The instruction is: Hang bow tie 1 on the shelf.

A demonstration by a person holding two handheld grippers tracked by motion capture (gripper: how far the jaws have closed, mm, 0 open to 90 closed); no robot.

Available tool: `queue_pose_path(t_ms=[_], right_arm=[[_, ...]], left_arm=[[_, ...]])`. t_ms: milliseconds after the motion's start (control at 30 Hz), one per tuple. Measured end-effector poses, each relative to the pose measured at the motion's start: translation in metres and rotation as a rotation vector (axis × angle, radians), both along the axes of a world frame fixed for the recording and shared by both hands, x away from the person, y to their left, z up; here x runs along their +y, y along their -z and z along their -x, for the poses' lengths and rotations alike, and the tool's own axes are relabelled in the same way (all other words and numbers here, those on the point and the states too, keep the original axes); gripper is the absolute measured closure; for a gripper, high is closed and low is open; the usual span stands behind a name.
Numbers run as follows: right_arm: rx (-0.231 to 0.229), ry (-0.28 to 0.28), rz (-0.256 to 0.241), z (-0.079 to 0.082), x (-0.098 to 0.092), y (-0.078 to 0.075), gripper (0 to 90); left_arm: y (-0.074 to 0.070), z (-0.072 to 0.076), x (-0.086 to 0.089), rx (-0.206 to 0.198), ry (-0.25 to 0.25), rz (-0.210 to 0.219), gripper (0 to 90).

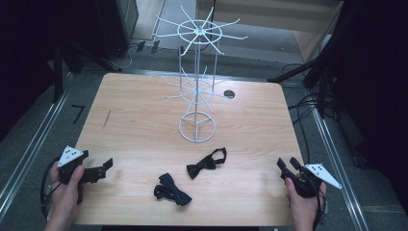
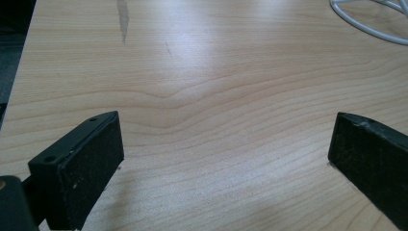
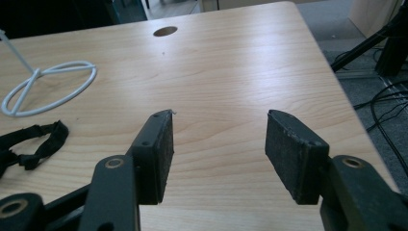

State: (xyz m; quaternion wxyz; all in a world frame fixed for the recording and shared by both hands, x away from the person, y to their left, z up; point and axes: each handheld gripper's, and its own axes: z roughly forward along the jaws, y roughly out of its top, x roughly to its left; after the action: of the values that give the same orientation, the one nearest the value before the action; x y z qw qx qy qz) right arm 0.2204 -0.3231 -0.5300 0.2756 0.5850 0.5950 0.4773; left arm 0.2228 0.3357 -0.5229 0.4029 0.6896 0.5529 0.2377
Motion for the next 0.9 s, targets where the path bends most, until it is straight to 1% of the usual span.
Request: queue_pose_path(t_ms=[33, 67, 133, 167, 200, 233, 333, 433, 533, 567, 667, 833, 900], right_arm=[[0.0, 0.0, 0.0, 0.0, 0.0, 0.0, 44.4], [0.007, -0.016, 0.009, -0.001, 0.006, 0.0, 43.9], [0.019, -0.031, 0.014, -0.001, 0.013, -0.001, 42.5], [0.019, -0.031, 0.014, -0.001, 0.013, -0.001, 42.5], [0.021, -0.043, 0.009, -0.002, 0.018, -0.001, 42.8], [0.021, -0.043, 0.009, -0.002, 0.018, -0.001, 42.8], [0.024, -0.067, 0.013, -0.002, 0.027, -0.002, 43.3], [0.023, -0.082, 0.017, -0.002, 0.032, -0.002, 43.6], [0.025, -0.107, 0.011, -0.001, 0.04, -0.003, 43.7], [0.025, -0.107, 0.011, -0.001, 0.04, -0.003, 43.7], [0.02, -0.134, 0.013, 0.0, 0.051, -0.004, 43.7], [0.015, -0.152, 0.013, 0.001, 0.06, -0.005, 43.7], [0.011, -0.169, 0.019, 0.001, 0.065, -0.005, 43.7]], left_arm=[[0.0, 0.0, 0.0, 0.0, 0.0, 0.0, 0.0], [0.0, 0.0, 0.0, -0.003, -0.001, 0.0, 0.0], [0.0, 0.0, 0.0, 0.0, 0.0, 0.001, 0.0], [0.0, 0.0, 0.0, 0.0, 0.0, 0.001, 0.0], [0.0, 0.0, -0.001, 0.0, -0.001, 0.0, 0.0], [0.0, 0.0, -0.001, 0.0, -0.001, 0.0, 0.0], [0.0, 0.0, 0.0, 0.002, 0.0, 0.001, 0.0], [0.0, 0.0, 0.0, 0.002, 0.0, 0.002, 0.0], [0.0, 0.0, 0.0, 0.003, 0.001, 0.003, 0.0], [0.0, 0.0, 0.0, 0.003, 0.001, 0.003, 0.0], [0.0, 0.0, 0.0, 0.002, 0.002, 0.003, 0.0], [0.0, 0.0, 0.0, 0.002, 0.002, 0.003, 0.0], [0.0, 0.0, -0.001, 0.001, 0.001, 0.002, 0.0]])
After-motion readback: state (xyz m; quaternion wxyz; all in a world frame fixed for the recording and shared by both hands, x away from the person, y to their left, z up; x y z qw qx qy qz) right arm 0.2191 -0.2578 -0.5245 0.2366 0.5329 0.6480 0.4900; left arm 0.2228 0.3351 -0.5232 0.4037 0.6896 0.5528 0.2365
